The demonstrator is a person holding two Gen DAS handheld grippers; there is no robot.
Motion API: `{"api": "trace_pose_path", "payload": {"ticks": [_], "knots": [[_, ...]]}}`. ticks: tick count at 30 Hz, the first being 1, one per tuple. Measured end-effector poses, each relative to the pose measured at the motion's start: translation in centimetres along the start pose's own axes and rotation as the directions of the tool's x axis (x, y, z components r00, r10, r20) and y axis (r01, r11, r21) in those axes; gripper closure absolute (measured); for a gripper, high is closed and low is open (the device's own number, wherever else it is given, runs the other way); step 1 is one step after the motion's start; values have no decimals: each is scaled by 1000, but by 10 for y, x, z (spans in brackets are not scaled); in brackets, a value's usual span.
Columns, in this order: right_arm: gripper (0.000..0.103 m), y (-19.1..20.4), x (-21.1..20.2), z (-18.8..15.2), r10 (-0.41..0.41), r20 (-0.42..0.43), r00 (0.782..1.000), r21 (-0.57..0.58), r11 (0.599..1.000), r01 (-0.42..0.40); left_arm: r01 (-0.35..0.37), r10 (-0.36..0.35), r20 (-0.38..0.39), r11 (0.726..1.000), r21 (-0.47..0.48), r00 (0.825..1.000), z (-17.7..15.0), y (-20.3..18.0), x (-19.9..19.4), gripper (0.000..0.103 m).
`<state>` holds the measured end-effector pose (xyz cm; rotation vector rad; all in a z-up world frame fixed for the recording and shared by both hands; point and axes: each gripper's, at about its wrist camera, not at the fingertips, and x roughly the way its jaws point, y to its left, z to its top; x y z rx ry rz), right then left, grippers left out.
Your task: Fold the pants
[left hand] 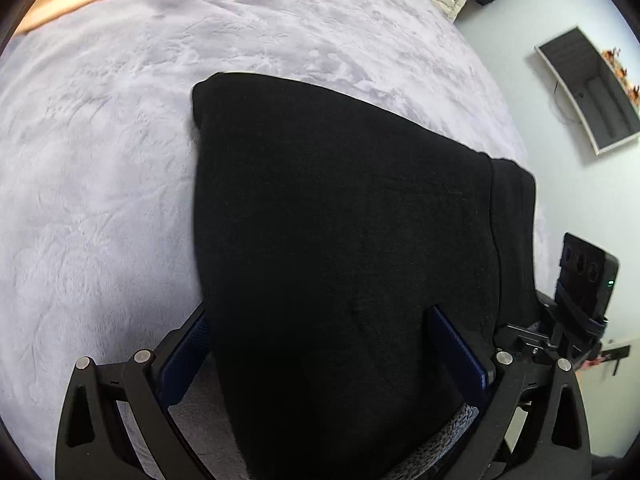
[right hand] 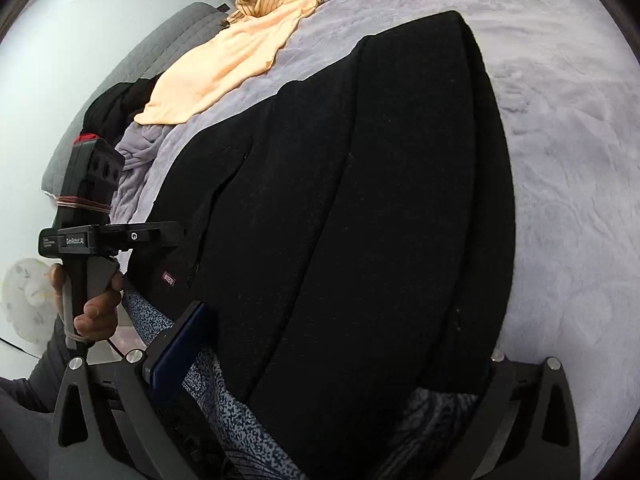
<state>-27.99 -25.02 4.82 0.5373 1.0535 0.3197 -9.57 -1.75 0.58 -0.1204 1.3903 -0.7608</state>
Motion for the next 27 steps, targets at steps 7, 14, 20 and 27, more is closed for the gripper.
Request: {"api": "trace_pose_path", "payload": {"ticks": [7,14,20,27], "knots": [[0,-3,11,1,5,0,1000,1,1000,-5,-23,22,24,999,26,999,-2,-8,3,0],[3,24,7,4,-55,23,998,-29,998,55,-61,58,60,996,60,997,-9,-27,-11,23],[22,41,-18,10,-47,80,996,-72,996,53,-119,113,88,990,71,990,-16,-42,-31,38],[23,57,-33,21,-79,114,990,-119,989,93,-129,117,108,986,107,987,-6,-64,-57,43]]}}
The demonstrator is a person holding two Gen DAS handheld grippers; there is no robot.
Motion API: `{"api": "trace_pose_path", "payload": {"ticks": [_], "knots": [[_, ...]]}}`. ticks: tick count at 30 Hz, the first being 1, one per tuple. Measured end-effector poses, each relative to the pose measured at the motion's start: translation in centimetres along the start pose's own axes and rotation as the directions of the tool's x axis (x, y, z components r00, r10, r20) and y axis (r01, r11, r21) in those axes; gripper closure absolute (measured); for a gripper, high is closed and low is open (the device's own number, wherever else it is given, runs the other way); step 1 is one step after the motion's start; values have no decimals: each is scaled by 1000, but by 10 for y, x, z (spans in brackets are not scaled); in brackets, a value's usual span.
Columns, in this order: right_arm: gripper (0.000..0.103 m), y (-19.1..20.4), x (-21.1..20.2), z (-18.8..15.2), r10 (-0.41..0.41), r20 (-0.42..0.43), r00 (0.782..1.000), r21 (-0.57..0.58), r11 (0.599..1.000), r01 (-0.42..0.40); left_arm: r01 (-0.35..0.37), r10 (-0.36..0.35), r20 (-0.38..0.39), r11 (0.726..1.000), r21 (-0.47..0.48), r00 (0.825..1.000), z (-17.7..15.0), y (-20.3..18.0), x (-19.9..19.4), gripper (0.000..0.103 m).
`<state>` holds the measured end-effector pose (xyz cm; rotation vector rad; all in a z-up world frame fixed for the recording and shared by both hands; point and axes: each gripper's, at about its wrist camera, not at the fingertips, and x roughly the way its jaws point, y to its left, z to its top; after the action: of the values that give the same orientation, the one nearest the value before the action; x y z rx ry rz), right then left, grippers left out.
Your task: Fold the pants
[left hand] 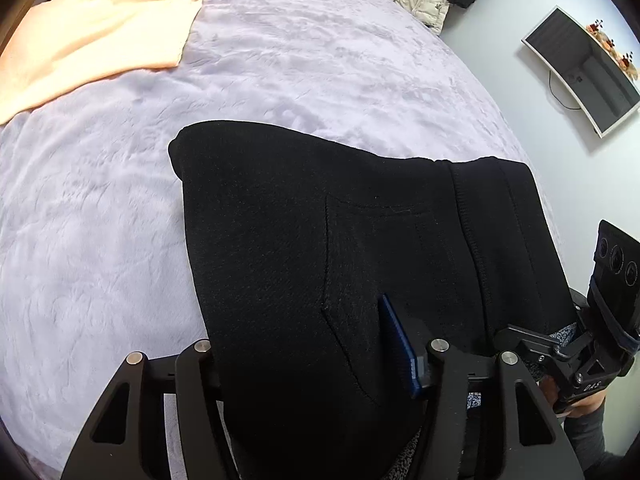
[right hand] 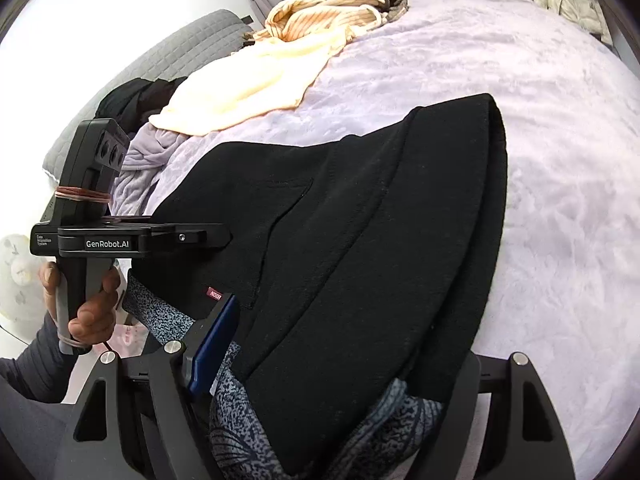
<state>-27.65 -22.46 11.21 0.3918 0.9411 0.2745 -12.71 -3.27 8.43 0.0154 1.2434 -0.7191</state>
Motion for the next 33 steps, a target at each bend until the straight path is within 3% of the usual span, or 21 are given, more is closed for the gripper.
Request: {"api": "trace_pose_path", "payload": {"ticks": [11,18,22,27,30,33], "knots": [[23,-57,-31,70,-92,70,993,-8,996,92,46,-47,18,999,20,999,84,-26,11,43],[23,-97,-10,119,-92,76,993,42,995,89,15,-15,7,1000,-9,1000,126,-25,45,43],[23,-124,16,128,-90,28,996,80,993,87,-2,1,-39,999,-43,999,127,-4,67,42],[20,-152,33,121,-88,6,996,165,983,85,32,-39,-56,993,-111,998,119,23,85,12],[16,-160,31,117,-79,-3,997,200,977,78,28,-33,-55,996,-85,998,119,24,81,10],[13,-162,14,113,-125,18,992,220,968,118,-34,33,-14,998,-59,999,122,29,55,10]]}}
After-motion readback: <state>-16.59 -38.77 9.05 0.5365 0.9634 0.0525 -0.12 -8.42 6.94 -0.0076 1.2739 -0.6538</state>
